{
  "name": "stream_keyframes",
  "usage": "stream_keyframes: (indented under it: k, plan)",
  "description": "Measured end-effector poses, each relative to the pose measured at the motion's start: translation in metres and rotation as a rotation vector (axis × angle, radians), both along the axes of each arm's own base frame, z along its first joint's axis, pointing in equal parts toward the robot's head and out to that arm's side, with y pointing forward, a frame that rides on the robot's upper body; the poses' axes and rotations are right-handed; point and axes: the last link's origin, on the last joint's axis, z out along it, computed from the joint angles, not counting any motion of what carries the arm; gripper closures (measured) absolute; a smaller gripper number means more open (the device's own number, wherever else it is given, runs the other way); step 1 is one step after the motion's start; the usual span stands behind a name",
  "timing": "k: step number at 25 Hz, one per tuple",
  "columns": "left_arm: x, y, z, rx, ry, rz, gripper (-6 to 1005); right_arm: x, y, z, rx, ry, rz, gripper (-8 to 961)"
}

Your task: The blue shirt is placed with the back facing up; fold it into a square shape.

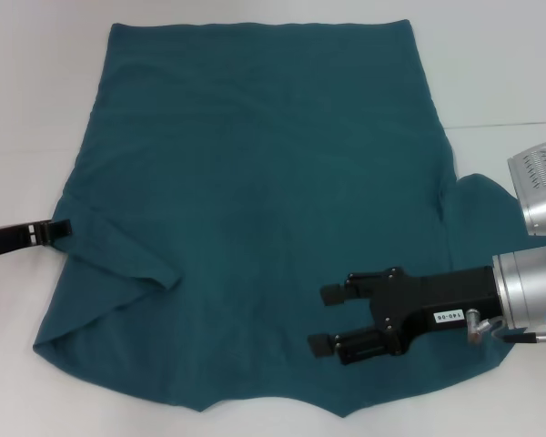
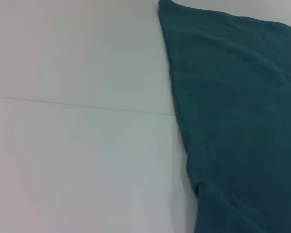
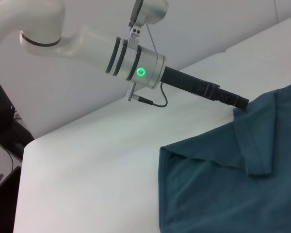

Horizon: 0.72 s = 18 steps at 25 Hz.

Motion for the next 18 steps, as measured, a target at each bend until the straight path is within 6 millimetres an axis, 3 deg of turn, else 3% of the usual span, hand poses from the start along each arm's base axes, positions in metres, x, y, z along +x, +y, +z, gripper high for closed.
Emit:
stream_keyframes:
  k: [18]
  plan:
    - [0.0034, 0.0029, -0.006, -0.016, 0.003, -0.008, 368, 0.0013, -0.001, -0.0018, -0.001, 0.002, -0.006, 39]
